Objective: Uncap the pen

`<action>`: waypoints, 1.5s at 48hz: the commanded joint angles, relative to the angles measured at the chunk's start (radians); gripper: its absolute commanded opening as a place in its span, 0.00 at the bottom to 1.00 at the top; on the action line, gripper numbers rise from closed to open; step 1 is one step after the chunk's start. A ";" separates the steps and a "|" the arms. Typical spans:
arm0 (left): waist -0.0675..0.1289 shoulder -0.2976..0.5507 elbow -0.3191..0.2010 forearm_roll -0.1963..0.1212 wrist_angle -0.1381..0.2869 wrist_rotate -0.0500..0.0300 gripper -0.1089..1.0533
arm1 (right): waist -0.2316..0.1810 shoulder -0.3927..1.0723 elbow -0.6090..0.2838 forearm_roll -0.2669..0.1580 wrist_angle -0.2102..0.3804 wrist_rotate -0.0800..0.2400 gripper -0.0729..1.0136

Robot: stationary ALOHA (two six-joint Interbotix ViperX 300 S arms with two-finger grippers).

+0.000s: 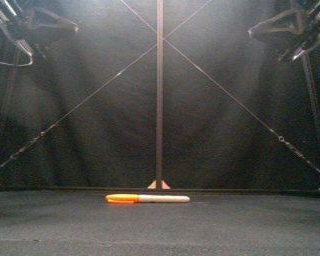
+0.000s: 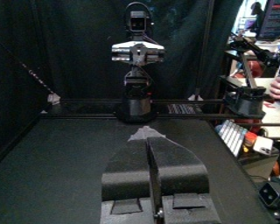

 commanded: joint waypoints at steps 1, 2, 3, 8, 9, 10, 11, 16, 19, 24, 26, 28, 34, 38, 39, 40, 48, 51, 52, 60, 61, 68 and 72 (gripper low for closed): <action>0.005 0.028 -0.002 -0.002 -0.029 0.0031 0.02 | -0.014 0.043 0.002 0.000 -0.012 -0.002 0.05; 0.005 0.032 -0.002 0.000 -0.034 0.0031 0.03 | -0.018 0.055 0.000 0.002 -0.017 -0.002 0.06; 0.005 0.035 0.000 -0.002 -0.040 0.0031 0.04 | -0.026 0.067 -0.002 0.002 -0.020 -0.002 0.07; 0.005 0.110 0.003 -0.002 -0.089 0.0031 0.09 | -0.086 0.216 -0.023 0.000 -0.066 0.002 0.10; 0.005 0.132 0.005 -0.003 -0.095 0.0031 0.10 | -0.097 0.252 -0.029 0.000 -0.077 0.002 0.10; 0.005 0.156 0.003 -0.002 -0.103 0.0031 0.10 | -0.106 0.288 -0.035 0.000 -0.086 0.002 0.10; 0.005 0.179 0.003 -0.002 -0.110 0.0031 0.10 | -0.115 0.325 -0.044 0.000 -0.094 0.002 0.11; 0.005 0.273 0.000 0.000 -0.138 0.0031 0.10 | -0.138 0.476 -0.095 0.000 -0.103 0.000 0.15; 0.005 0.318 -0.002 0.000 -0.146 0.0031 0.10 | -0.147 0.566 -0.133 -0.002 -0.103 0.000 0.24; 0.005 0.382 -0.009 -0.002 -0.147 0.0031 0.10 | -0.158 0.703 -0.199 0.005 -0.103 0.005 0.49; 0.003 0.399 -0.009 -0.002 -0.146 0.0031 0.10 | -0.160 0.744 -0.219 0.005 -0.101 0.003 0.59; 0.005 0.413 -0.009 -0.003 -0.146 0.0015 0.11 | -0.166 0.793 -0.244 0.000 -0.101 0.003 0.72; 0.005 0.434 -0.009 -0.003 -0.146 -0.0015 0.18 | -0.172 0.925 -0.302 -0.003 -0.103 -0.014 0.97; 0.005 0.439 -0.008 -0.003 -0.147 -0.0015 0.23 | -0.166 0.996 -0.341 -0.028 -0.101 -0.002 0.97; 0.005 0.440 -0.008 -0.003 -0.147 -0.0015 0.24 | -0.164 1.011 -0.350 -0.031 -0.100 0.002 0.97; 0.005 0.440 -0.008 -0.003 -0.147 -0.0015 0.24 | -0.164 1.026 -0.357 -0.034 -0.100 0.005 0.97; 0.005 0.440 -0.005 -0.003 -0.147 -0.0015 0.26 | -0.161 1.150 -0.439 -0.043 -0.067 0.012 0.96; 0.005 0.440 -0.003 -0.003 -0.147 -0.0015 0.26 | -0.156 1.183 -0.459 -0.043 -0.046 0.014 0.96; 0.005 0.440 -0.003 -0.003 -0.147 -0.0015 0.26 | -0.155 1.192 -0.465 -0.043 -0.040 0.014 0.96; 0.005 0.440 -0.003 -0.003 -0.146 -0.0015 0.26 | -0.156 1.232 -0.483 -0.038 -0.003 0.014 0.86; 0.005 0.440 -0.003 -0.003 -0.147 -0.0015 0.26 | -0.156 1.232 -0.483 -0.038 0.000 0.014 0.83; 0.005 0.443 -0.009 -0.006 -0.147 -0.0031 0.28 | -0.156 1.232 -0.479 -0.041 0.029 0.014 0.61; 0.008 0.463 -0.034 -0.018 -0.147 0.0031 0.39 | -0.155 1.189 -0.489 -0.043 0.032 0.014 0.57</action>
